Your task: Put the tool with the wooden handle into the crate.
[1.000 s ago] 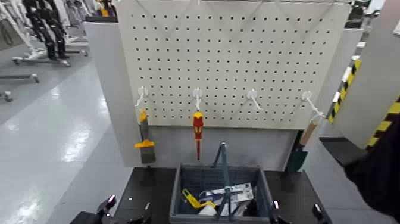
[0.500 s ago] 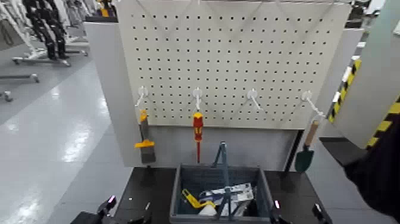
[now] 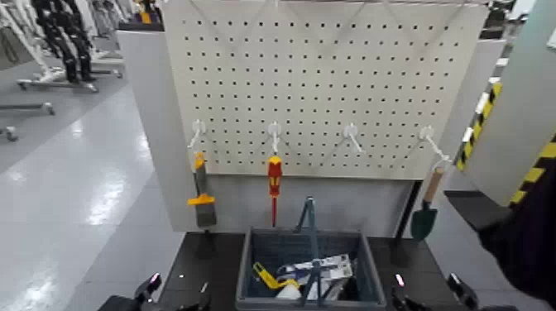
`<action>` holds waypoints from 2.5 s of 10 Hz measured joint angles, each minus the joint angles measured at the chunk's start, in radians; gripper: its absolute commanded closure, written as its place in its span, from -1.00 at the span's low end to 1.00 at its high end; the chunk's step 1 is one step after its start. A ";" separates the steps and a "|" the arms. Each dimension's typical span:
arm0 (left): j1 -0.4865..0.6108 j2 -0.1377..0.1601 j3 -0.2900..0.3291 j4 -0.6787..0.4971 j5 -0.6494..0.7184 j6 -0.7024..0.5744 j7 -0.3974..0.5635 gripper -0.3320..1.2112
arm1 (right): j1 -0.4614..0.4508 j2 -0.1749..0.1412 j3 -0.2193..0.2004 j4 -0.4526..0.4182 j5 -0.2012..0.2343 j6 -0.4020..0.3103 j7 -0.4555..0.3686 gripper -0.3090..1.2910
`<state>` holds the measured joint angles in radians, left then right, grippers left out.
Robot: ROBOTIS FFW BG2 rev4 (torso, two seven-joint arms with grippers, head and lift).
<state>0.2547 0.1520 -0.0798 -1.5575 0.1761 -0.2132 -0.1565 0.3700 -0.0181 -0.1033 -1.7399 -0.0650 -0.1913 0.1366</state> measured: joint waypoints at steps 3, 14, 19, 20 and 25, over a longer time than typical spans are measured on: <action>0.000 0.000 0.000 0.001 0.000 0.000 0.000 -0.43 | -0.031 -0.005 -0.151 -0.059 0.005 0.121 0.187 -0.46; -0.003 -0.002 -0.001 0.001 0.002 -0.003 -0.001 -0.43 | -0.253 -0.244 -0.275 -0.004 -0.042 0.409 0.502 -0.46; -0.009 -0.005 -0.004 0.004 0.002 -0.003 -0.001 -0.43 | -0.397 -0.362 -0.230 0.168 -0.073 0.441 0.591 -0.46; -0.010 -0.005 -0.004 0.005 0.002 -0.003 -0.002 -0.43 | -0.431 -0.380 -0.210 0.205 -0.075 0.437 0.605 -0.46; -0.022 -0.009 -0.009 0.013 0.001 -0.003 -0.009 -0.43 | -0.586 -0.434 -0.074 0.382 -0.093 0.415 0.661 -0.46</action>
<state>0.2329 0.1428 -0.0883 -1.5441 0.1772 -0.2163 -0.1659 -0.2156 -0.4524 -0.1771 -1.3583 -0.1578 0.2233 0.7979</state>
